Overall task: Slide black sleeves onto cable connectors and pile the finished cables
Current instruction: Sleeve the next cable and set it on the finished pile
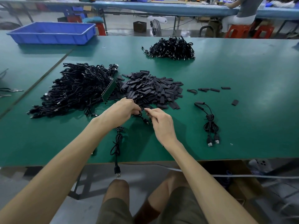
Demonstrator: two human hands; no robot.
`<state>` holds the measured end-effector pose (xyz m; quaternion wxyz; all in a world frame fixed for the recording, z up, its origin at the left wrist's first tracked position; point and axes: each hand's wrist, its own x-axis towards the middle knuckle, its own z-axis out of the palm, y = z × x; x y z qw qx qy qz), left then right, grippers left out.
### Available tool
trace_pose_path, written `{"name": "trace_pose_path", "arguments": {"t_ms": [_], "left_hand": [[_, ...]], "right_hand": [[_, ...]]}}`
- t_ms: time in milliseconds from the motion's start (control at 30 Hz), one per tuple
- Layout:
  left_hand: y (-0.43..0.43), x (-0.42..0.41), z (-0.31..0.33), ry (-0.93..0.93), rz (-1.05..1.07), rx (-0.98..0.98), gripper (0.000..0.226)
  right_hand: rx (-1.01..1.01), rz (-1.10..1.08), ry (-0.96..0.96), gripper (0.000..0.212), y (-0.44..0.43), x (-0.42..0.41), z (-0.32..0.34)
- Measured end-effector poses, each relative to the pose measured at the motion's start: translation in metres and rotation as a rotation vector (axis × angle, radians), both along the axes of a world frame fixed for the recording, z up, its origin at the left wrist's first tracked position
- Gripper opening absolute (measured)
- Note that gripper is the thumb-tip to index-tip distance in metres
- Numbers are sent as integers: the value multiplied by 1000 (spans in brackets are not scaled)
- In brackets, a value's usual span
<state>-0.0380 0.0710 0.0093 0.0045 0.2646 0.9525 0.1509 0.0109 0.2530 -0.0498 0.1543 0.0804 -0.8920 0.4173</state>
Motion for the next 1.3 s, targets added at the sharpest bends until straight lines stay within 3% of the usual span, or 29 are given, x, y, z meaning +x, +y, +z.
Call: {"name": "trace_pose_path", "arguments": {"t_ms": [367, 600, 833, 1100, 1300], "left_hand": [[1, 5, 5, 51, 51, -133, 23], [5, 6, -1, -103, 66, 53, 25], [10, 3, -5, -91, 76, 0, 27], [8, 2, -9, 5, 38, 108, 22], [4, -2, -16, 54, 4, 134, 21]], "right_hand": [[-87, 30, -18, 37, 0, -2, -3], [-88, 28, -20, 38, 0, -2, -2], [-92, 66, -15, 36, 1, -2, -1], [-393, -56, -133, 18, 6, -4, 1], [-442, -53, -165, 10, 7, -5, 0]]}}
